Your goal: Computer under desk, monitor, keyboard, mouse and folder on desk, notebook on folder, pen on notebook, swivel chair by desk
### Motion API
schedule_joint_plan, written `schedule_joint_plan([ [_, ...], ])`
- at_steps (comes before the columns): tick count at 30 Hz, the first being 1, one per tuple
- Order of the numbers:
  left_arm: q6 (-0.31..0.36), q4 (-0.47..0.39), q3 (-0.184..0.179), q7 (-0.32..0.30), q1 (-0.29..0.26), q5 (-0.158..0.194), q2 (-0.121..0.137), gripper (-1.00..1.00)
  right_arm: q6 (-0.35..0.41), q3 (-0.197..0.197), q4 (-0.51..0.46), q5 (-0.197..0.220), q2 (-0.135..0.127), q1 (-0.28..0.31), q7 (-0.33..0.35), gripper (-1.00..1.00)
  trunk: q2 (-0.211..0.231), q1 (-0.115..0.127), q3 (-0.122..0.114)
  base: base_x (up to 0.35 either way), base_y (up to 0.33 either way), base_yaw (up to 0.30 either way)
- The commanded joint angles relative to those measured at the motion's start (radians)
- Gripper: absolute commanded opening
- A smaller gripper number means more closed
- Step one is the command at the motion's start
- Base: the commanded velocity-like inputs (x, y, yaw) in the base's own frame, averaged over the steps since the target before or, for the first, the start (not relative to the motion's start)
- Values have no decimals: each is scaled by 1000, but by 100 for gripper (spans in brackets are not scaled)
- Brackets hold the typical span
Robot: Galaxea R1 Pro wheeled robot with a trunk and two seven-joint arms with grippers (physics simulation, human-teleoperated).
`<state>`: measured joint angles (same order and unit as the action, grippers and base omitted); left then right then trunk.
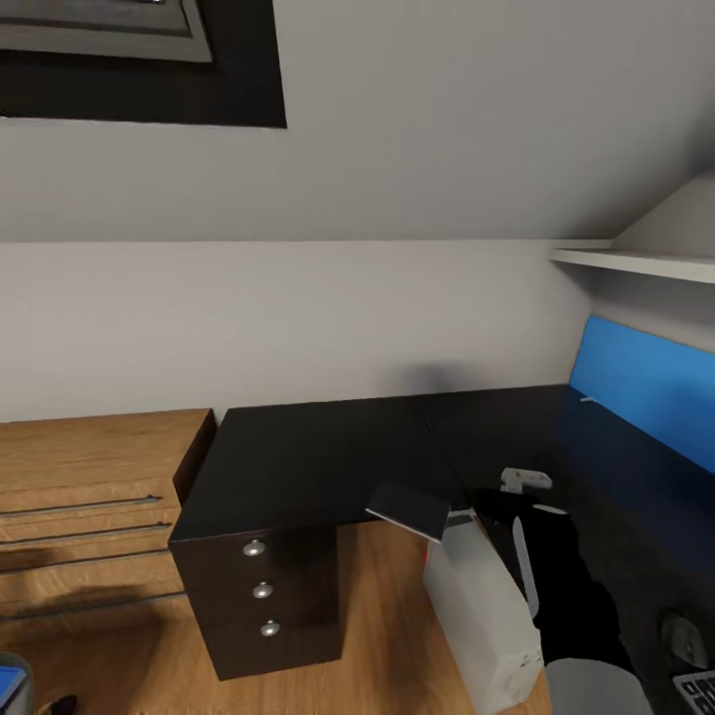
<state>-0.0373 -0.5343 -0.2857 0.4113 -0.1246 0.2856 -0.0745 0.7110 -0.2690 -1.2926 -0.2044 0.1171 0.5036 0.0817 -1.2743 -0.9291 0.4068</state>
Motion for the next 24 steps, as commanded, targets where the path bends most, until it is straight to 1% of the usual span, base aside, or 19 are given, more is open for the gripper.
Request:
schedule_joint_plan([
  [1, -4, 0, -8, 7, -1, 10, 1, 100, -1, 4, 0, -11, 7, -1, 3, 100, -1, 0, 1, 0, 0, 276],
  [2, -4, 0, -8, 7, -1, 10, 1, 100, -15, 19, 3, -11, 16, -5, -5, 100, -1, 0, 1, 0, 0, 276],
  [4, -4, 0, -8, 7, -1, 10, 1, 100, -32, 38, 3, -12, 22, -13, -11, 100, -1, 0, 1, 0, 0, 277],
  [5, -4, 0, -7, 7, -1, 10, 1, 100, -60, 65, 2, -13, 28, -30, -17, 100, -1, 0, 1, 0, 0, 277],
  [6, -4, 0, -7, 7, -1, 10, 1, 100, -67, 72, 2, -13, 29, -35, -19, 100, -1, 0, 1, 0, 0, 275],
  [19, -4, 2, -7, 7, -1, 10, 1, 100, -82, 92, 2, -11, 33, -45, -21, 100, -1, 0, 1, 0, 0, 271],
  [23, -4, 2, -7, 7, -1, 10, 1, 100, -83, 127, 2, -11, 33, -49, -20, 100, -1, 0, 1, 0, 0, 268],
  [24, -4, 2, -7, 7, -1, 10, 1, 100, -83, 149, 2, -11, 33, -54, -21, 100, -1, 0, 1, 0, 0, 267],
])
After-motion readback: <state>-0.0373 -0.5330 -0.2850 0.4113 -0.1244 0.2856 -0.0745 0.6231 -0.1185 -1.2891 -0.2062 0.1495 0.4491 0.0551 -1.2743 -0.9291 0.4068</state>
